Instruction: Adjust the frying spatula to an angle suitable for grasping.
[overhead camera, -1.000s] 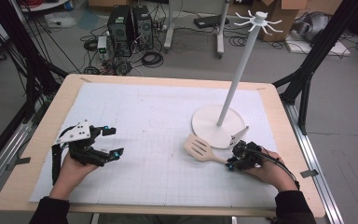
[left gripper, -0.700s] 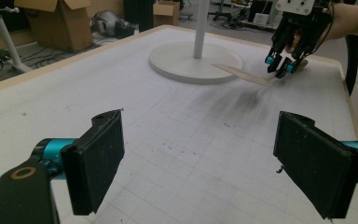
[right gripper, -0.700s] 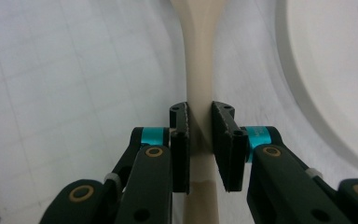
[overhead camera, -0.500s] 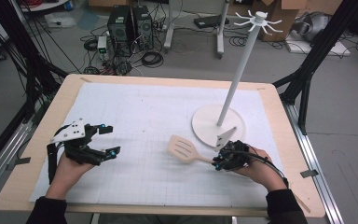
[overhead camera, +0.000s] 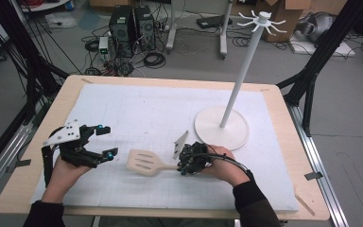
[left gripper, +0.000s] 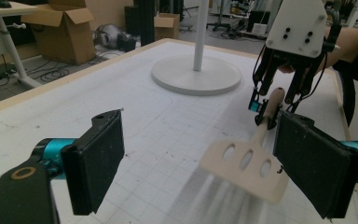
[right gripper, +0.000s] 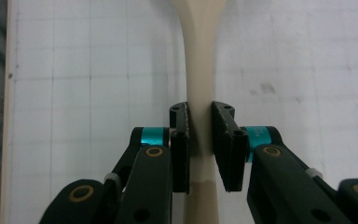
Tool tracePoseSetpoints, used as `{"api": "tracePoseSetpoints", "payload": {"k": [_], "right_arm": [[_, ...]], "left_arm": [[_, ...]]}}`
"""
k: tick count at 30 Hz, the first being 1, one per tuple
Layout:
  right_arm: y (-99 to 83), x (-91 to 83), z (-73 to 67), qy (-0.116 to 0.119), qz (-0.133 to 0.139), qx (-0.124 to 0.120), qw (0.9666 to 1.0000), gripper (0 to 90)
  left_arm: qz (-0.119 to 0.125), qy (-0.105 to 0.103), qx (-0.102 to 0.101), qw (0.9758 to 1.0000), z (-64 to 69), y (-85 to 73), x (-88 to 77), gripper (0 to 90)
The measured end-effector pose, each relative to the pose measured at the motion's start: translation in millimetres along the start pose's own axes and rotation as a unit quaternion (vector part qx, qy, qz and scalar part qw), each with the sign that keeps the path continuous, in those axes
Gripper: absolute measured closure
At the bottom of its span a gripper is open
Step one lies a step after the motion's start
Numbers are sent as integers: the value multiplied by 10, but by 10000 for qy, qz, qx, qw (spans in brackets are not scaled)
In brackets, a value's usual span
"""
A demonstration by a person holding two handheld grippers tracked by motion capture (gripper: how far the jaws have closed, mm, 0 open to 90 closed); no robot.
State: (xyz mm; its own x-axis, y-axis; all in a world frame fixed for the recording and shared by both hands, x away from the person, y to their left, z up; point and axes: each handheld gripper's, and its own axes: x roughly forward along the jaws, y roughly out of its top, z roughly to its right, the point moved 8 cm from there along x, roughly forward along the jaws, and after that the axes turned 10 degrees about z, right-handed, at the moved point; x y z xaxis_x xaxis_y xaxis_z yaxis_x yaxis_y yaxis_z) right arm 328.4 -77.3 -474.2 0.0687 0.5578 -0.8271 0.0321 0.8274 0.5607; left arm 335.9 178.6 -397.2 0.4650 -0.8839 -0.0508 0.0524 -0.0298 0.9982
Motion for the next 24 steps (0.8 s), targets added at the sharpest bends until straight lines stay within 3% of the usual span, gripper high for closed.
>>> {"api": "tracePoseSetpoints", "payload": {"k": [9,18,21,24], "right_arm": [[103,205,-10,89,-200,-123,9997,778],[110,208,-13,59,-198,-99,9997,761],[134,167,-17,109,30,25,9999,608],[176,54,2,-47,473,79,9988,510]], "left_arm": [[-45,-7,2,10000,8,-26,25,167],[-69,-52,6,10000,31,-35,53,166],[-65,-45,-1,10000,30,-34,48,166],[-40,-47,-4,10000,31,-30,41,163]]}}
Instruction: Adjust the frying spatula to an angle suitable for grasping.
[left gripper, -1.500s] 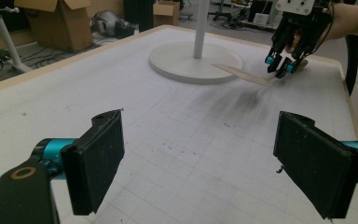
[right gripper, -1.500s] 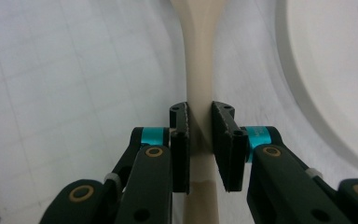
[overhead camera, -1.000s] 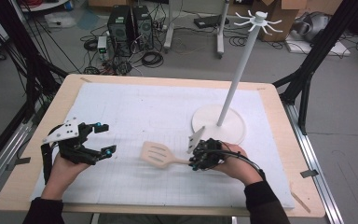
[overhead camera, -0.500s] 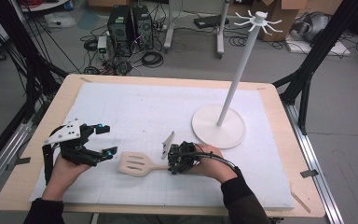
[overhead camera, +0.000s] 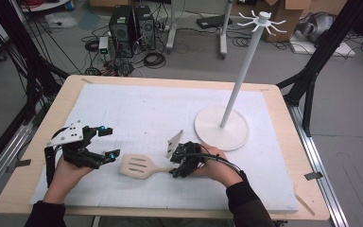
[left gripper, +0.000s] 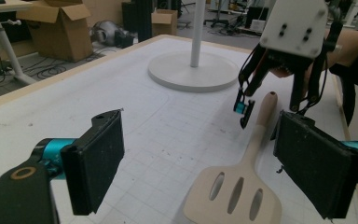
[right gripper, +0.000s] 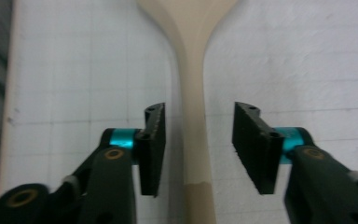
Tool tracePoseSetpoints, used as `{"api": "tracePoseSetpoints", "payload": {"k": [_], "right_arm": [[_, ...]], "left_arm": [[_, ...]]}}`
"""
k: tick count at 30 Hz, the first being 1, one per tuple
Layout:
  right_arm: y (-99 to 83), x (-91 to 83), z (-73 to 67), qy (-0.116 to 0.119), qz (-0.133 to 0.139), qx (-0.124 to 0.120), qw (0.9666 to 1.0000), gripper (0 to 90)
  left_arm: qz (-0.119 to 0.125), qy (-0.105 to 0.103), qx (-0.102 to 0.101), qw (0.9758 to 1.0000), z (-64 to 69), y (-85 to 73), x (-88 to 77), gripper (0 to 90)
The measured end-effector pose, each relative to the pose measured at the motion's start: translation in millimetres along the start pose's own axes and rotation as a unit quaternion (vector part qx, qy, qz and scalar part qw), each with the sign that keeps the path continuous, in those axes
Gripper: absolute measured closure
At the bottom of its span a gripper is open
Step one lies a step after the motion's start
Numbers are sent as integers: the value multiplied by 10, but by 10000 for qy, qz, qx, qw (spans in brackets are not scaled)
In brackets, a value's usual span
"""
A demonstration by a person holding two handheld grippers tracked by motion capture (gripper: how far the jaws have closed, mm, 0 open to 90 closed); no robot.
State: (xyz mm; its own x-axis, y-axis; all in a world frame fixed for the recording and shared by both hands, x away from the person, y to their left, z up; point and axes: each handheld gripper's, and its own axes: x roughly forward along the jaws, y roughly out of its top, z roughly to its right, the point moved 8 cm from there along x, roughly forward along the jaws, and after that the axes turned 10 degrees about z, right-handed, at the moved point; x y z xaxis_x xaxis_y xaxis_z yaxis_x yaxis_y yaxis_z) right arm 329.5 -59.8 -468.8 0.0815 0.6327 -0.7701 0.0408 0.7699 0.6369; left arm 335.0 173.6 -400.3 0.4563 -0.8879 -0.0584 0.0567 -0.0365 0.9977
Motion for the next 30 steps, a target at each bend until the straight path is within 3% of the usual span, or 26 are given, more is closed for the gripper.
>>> {"api": "tracePoseSetpoints", "payload": {"k": [3,5,7,9,11,14,18,19,20,26,28,30], "right_arm": [[16,-183,11,-126,575,109,9982,441],[-2,-338,32,-280,971,219,9946,394],[-41,-509,44,-375,1419,371,9885,380],[-108,-678,54,-607,1829,461,9802,342],[-203,-812,55,-707,1998,655,9751,313],[-351,-990,36,-959,2475,794,9608,295],[-616,-1133,38,-1299,2898,1018,9427,237],[-647,-1146,42,-1355,2930,1053,9406,226],[-711,-1182,55,-1480,3016,1114,9352,207],[-902,-1359,130,-1809,3301,1389,9160,191],[-940,-1399,146,-1852,3385,1454,9110,190],[-970,-1434,166,-1939,3407,1464,9082,189]], "left_arm": [[8,3,28,10000,2,11,-7,163],[23,13,37,10000,7,20,-6,161],[35,-15,62,10000,17,26,-4,160],[40,-16,58,10000,26,30,0,159],[53,-39,52,10000,37,33,7,159],[60,-70,60,9999,49,33,16,158],[67,-105,68,9999,49,31,-8,154],[87,-88,66,9999,38,32,-27,153],[110,-88,59,9999,27,30,-39,152],[112,-21,25,9999,-4,3,-65,152],[116,-34,33,9999,0,12,-65,152],[116,-43,41,9999,-1,19,-67,153]]}}
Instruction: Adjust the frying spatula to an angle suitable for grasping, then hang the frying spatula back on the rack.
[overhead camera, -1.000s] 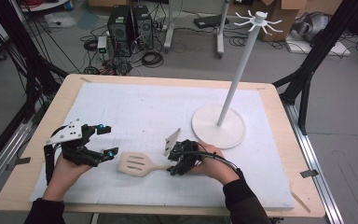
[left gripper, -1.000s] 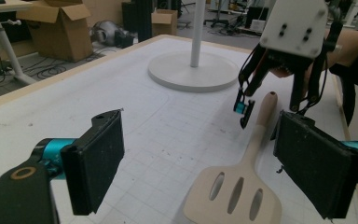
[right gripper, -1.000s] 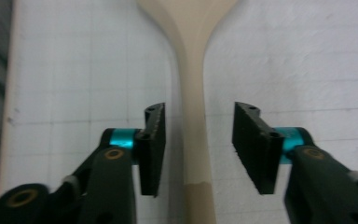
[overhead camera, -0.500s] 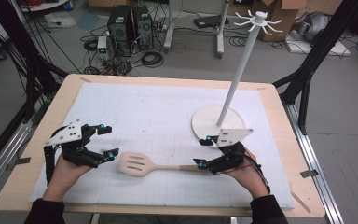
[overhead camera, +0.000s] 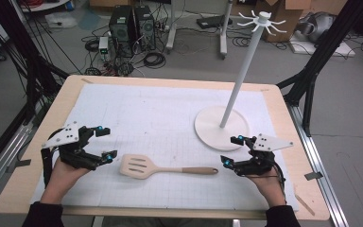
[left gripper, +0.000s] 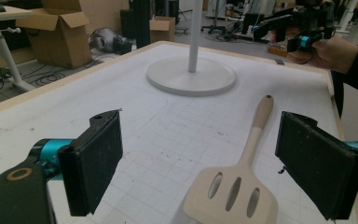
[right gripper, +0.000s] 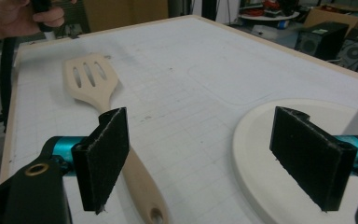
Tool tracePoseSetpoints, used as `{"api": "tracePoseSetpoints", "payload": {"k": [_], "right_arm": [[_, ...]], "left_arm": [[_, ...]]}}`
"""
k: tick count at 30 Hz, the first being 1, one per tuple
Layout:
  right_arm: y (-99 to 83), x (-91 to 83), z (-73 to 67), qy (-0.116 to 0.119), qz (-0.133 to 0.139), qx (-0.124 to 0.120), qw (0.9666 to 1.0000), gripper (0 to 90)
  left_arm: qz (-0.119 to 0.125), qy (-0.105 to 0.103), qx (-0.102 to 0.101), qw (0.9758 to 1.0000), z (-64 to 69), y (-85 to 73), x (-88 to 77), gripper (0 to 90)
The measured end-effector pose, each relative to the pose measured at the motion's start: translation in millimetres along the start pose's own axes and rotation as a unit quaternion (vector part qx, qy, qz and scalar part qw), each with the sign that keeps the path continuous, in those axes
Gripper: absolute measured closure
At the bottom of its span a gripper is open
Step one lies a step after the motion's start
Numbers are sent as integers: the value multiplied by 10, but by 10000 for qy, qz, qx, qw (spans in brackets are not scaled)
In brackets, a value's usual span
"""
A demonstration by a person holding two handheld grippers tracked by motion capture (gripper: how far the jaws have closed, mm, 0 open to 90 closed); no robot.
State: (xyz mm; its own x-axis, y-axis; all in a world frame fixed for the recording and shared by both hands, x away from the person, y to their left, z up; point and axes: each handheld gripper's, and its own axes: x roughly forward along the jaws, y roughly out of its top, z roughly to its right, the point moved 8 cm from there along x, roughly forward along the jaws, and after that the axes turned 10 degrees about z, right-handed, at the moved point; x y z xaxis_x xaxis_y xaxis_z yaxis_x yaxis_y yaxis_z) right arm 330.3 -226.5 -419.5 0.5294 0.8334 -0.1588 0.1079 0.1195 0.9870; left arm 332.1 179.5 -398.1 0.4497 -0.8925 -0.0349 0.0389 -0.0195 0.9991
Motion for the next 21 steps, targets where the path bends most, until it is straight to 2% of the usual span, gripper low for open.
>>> {"api": "tracePoseSetpoints", "payload": {"k": [4,12,17,21], "right_arm": [[15,-50,60,-151,88,59,9998,172],[-23,-63,94,-156,27,95,9998,144],[-31,-94,98,-133,8,158,9998,140],[-20,-125,127,-155,89,202,9996,133]], "left_arm": [[-2,-30,-7,10000,12,9,-6,153],[-10,-134,76,9999,74,80,10,152],[-40,-226,109,9997,122,129,91,148],[-196,-471,183,9985,264,168,292,148]]}}
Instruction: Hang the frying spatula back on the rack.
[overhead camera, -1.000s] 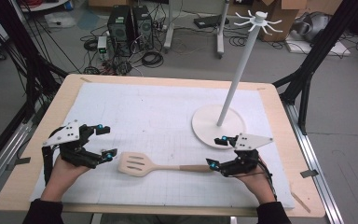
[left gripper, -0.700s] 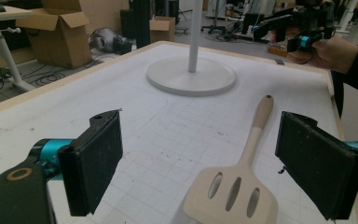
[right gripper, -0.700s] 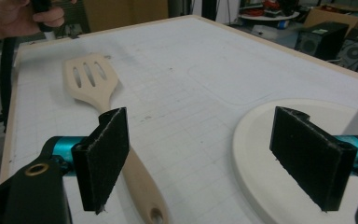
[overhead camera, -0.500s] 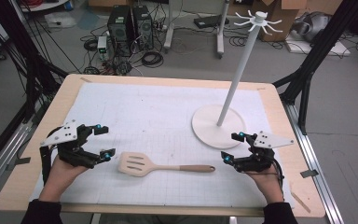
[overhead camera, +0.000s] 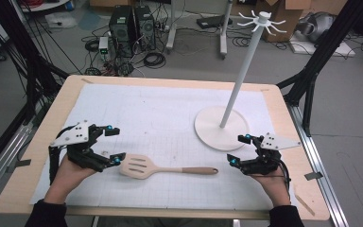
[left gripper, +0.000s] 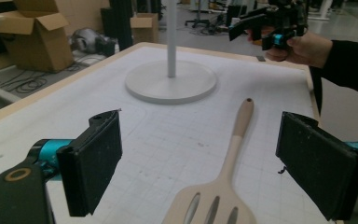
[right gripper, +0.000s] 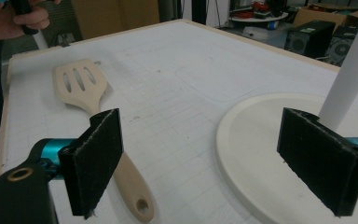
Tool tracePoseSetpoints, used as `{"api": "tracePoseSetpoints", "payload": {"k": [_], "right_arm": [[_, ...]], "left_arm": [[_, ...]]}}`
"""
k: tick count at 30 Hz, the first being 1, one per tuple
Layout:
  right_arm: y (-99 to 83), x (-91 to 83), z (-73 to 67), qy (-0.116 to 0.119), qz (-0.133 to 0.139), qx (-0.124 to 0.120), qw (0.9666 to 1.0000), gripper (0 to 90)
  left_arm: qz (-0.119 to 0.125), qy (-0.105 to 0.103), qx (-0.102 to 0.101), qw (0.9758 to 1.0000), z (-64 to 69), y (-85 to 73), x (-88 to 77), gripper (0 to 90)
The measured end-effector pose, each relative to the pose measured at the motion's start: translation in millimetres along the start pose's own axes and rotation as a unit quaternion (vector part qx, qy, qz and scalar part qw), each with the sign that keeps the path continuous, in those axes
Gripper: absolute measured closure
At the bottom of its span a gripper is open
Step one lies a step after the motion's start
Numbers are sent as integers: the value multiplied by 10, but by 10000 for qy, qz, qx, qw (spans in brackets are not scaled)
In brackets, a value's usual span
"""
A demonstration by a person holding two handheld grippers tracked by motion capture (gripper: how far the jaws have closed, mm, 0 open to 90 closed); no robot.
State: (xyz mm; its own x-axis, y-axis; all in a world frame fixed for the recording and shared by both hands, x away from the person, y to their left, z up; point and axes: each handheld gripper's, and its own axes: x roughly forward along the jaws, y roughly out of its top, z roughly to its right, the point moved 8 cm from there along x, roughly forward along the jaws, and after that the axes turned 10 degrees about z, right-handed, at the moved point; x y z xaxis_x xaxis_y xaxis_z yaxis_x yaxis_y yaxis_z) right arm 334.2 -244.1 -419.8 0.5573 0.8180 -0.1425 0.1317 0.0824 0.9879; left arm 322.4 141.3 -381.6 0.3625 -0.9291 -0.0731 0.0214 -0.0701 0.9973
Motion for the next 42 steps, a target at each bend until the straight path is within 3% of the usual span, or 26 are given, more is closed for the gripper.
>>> {"api": "tracePoseSetpoints", "payload": {"k": [9,14,17,20,24,28,31,32,35,38,39,40,41,42], "right_arm": [[-27,-11,40,-22,-60,18,10000,134],[-33,-14,48,-36,-77,-37,10000,134],[-35,-22,51,-39,-87,-6,10000,134],[-42,-20,55,-44,-105,-5,9999,135],[-51,-19,57,-37,-134,-13,9999,135],[-56,-16,63,-43,-145,-47,9999,136],[-64,-14,62,-47,-177,-27,9998,137],[-64,-14,62,-47,-177,-27,9998,137],[-70,-8,58,-23,-191,-24,9998,139],[-76,-4,58,-24,-212,-21,9998,140],[-76,-2,61,-26,-207,-34,9998,140],[-77,-1,64,-29,-208,-44,9998,142],[-80,-4,62,-28,-223,-5,9997,144],[-79,-4,65,-30,-218,-8,9998,144]], "left_arm": [[-354,-446,61,9984,162,87,363,147],[-733,-599,118,9954,225,53,536,147],[-1010,-693,154,9923,272,0,647,147],[-1360,-847,247,9868,310,-78,751,147],[-1683,-1000,225,9804,359,-189,876,147],[-2094,-1054,250,9718,376,-317,970,149],[-2298,-1132,284,9662,400,-397,1040,155],[-2298,-1132,284,9662,400,-397,1040,159],[-2501,-1180,300,9605,422,-477,1137,170],[-2789,-1218,370,9518,447,-552,1208,178],[-2853,-1230,374,9498,455,-569,1225,180],[-2853,-1230,374,9498,455,-569,1225,181],[-3002,-1231,441,9449,466,-618,1270,183],[-3088,-1230,465,9420,473,-642,1289,186]]}}
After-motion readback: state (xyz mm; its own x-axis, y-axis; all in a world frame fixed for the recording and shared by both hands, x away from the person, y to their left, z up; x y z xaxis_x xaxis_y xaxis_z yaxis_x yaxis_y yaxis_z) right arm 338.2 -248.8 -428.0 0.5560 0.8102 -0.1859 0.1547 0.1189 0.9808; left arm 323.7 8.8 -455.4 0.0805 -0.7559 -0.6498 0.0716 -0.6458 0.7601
